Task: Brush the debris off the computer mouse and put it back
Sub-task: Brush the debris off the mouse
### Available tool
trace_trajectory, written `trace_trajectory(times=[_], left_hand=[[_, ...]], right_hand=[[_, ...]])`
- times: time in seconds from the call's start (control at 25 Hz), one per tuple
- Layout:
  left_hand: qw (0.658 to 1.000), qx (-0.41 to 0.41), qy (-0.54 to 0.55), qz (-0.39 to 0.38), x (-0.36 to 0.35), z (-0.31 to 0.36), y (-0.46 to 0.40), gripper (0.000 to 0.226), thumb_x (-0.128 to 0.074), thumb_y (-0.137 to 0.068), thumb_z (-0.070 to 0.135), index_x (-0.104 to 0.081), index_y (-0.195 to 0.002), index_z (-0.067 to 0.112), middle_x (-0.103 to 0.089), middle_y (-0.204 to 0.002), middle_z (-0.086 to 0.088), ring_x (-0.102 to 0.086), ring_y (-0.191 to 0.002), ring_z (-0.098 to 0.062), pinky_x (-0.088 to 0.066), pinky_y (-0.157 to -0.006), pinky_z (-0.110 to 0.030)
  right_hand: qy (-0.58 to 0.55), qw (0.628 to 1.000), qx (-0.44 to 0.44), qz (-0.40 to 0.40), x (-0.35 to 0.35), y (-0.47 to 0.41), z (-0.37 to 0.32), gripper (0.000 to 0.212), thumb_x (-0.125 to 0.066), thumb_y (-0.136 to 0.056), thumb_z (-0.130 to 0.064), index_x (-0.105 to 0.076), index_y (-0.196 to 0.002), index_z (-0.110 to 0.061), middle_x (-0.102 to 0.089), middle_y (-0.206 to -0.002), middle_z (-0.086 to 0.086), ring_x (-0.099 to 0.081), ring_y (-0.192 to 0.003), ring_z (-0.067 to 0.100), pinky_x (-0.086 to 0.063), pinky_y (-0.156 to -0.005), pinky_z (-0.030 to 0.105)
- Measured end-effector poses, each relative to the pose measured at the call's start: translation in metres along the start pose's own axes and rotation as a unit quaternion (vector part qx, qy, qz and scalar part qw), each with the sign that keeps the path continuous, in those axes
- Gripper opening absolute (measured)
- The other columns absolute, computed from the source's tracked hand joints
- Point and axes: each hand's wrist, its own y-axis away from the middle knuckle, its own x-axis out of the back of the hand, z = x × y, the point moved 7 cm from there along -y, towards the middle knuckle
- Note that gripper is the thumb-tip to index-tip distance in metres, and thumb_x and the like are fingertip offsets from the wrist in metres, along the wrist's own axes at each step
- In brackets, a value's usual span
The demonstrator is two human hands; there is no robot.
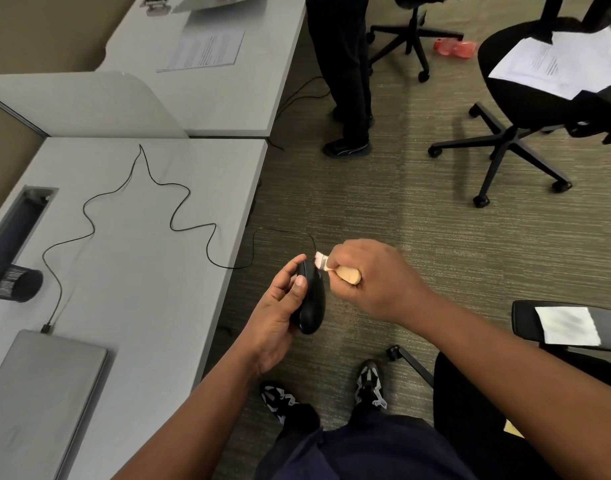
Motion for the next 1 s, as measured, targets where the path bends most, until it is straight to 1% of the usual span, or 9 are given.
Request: trace_trajectory(times=[0.08,0.24,0.4,0.48,0.6,0.72,0.8,0.92,1.0], left_hand=[[1.0,-0.005,0.0,0.0,0.001,0.0,0.0,0.056,-0.073,-0.09,0.041,-0.061,-0.145,0.041,-0.065,-0.146,-0.003,-0.064,-0.124,-0.019,-0.061,-0.08,-0.03],[1.0,-0.014,-0.011,0.007,0.005,0.001,-0.002,0.053,-0.067,-0.093,0.037,-0.06,-0.145,0.042,-0.063,-0.145,-0.006,-0.064,-0.118,-0.017,-0.06,-0.078,-0.03],[0.999,-0.023,-0.023,-0.003,0.003,0.001,-0.002,0.056,-0.067,-0.093,0.031,-0.058,-0.148,0.037,-0.064,-0.145,0.0,-0.063,-0.125,-0.018,-0.059,-0.086,-0.033],[0.999,-0.029,-0.027,-0.006,0.002,0.001,-0.001,0.057,-0.068,-0.092,0.029,-0.058,-0.148,0.036,-0.064,-0.145,0.001,-0.064,-0.125,-0.018,-0.059,-0.09,-0.033],[0.999,-0.03,-0.029,0.002,0.003,0.003,0.002,0.058,-0.068,-0.09,0.029,-0.057,-0.147,0.037,-0.061,-0.144,-0.001,-0.061,-0.124,-0.02,-0.058,-0.087,-0.033],[0.999,-0.031,-0.032,-0.001,0.002,0.003,0.004,0.058,-0.068,-0.089,0.028,-0.058,-0.146,0.036,-0.065,-0.14,0.003,-0.063,-0.123,-0.018,-0.058,-0.091,-0.035],[0.999,-0.036,-0.038,-0.003,0.0,0.004,0.004,0.058,-0.069,-0.089,0.028,-0.059,-0.145,0.035,-0.07,-0.135,0.008,-0.066,-0.121,-0.014,-0.057,-0.096,-0.036],[0.999,-0.038,-0.038,0.001,0.001,0.004,0.006,0.06,-0.068,-0.089,0.028,-0.057,-0.147,0.035,-0.065,-0.142,0.002,-0.062,-0.125,-0.019,-0.054,-0.099,-0.038],[0.999,-0.034,-0.035,-0.001,0.002,0.003,0.007,0.061,-0.068,-0.088,0.029,-0.056,-0.147,0.035,-0.062,-0.146,0.0,-0.061,-0.128,-0.021,-0.055,-0.097,-0.038]], right_hand=[[-0.04,0.999,-0.005,-0.029,-0.001,0.0,-0.002,0.009,-0.062,-0.086,-0.026,-0.062,-0.078,-0.021,-0.062,-0.072,-0.012,-0.057,-0.065,0.009,-0.046,-0.061,0.027],[-0.153,0.984,-0.069,-0.05,0.001,0.0,0.006,0.008,-0.063,-0.077,-0.027,-0.066,-0.072,-0.022,-0.065,-0.064,-0.012,-0.06,-0.06,0.008,-0.042,-0.054,0.016],[-0.132,0.987,-0.087,0.034,0.01,-0.003,0.007,0.009,-0.068,-0.087,-0.015,-0.07,-0.079,-0.019,-0.066,-0.068,-0.01,-0.059,-0.061,0.007,-0.039,-0.053,0.013],[-0.147,0.983,-0.107,0.01,0.004,-0.002,0.007,0.01,-0.068,-0.087,-0.014,-0.07,-0.079,-0.02,-0.067,-0.067,-0.009,-0.058,-0.059,0.005,-0.041,-0.052,0.014],[-0.202,0.97,-0.134,-0.028,0.001,0.002,0.011,0.009,-0.065,-0.079,-0.019,-0.068,-0.072,-0.022,-0.065,-0.063,-0.013,-0.055,-0.054,0.001,-0.04,-0.049,0.015],[-0.21,0.967,-0.143,0.012,0.007,0.002,0.012,0.011,-0.066,-0.081,-0.016,-0.069,-0.073,-0.022,-0.066,-0.064,-0.011,-0.055,-0.053,0.002,-0.037,-0.048,0.014],[-0.191,0.971,-0.145,0.011,0.007,0.001,0.01,0.011,-0.067,-0.084,-0.016,-0.07,-0.076,-0.024,-0.068,-0.068,-0.007,-0.056,-0.055,0.003,-0.039,-0.049,0.015],[-0.196,0.97,-0.14,-0.045,0.002,0.003,0.007,0.009,-0.063,-0.078,-0.022,-0.069,-0.072,-0.024,-0.068,-0.067,-0.011,-0.056,-0.055,0.001,-0.04,-0.05,0.014],[-0.218,0.964,-0.147,-0.033,0.005,0.003,0.008,0.009,-0.064,-0.078,-0.021,-0.068,-0.071,-0.023,-0.066,-0.064,-0.012,-0.054,-0.053,0.0,-0.039,-0.049,0.014]])
